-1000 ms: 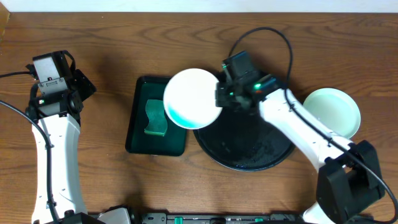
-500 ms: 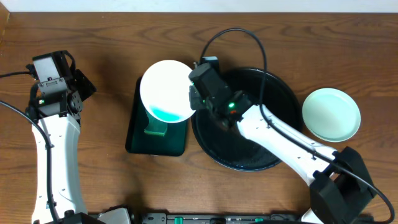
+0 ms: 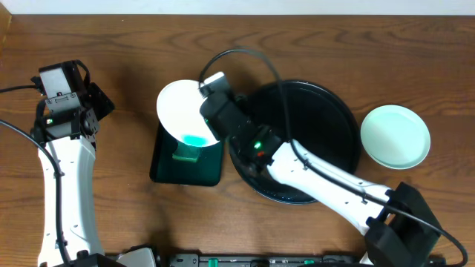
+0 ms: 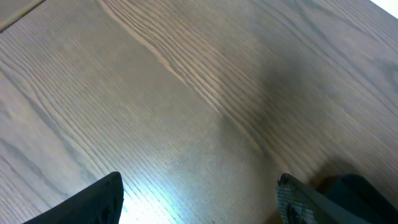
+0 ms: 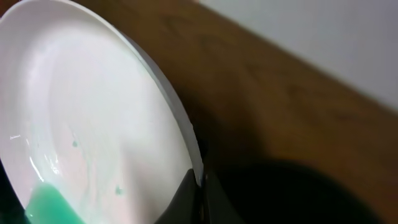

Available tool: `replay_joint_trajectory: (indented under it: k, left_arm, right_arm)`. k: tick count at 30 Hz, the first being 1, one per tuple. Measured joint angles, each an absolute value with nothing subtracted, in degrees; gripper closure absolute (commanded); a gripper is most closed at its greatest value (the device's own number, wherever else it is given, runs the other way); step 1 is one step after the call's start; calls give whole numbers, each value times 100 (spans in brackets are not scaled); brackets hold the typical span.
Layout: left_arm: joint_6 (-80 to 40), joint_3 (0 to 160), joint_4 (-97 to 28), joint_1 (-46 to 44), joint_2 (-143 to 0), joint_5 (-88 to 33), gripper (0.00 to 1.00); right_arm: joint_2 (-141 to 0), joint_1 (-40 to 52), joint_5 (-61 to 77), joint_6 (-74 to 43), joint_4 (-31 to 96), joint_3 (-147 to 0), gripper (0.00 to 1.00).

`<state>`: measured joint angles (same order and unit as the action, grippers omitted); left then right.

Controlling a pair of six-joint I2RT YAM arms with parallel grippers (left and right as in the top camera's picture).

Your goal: Clean dirty plates on tray and stack at the side

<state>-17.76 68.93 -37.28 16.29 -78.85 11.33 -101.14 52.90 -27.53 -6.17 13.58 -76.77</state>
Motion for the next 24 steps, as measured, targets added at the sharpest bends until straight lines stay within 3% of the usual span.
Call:
replay_joint_trajectory:
  k: [13,24]
  left_arm:
    - [-1776,6893,-3728,1629,-7885,1133,21]
    - [-1776,6893,-3728,1629,-7885,1133,21]
  right_arm:
    - [-10114,6128,-4786,1975,34,-7679,99]
    - [-10114,6241,-5301,3116,-604,-7679,99]
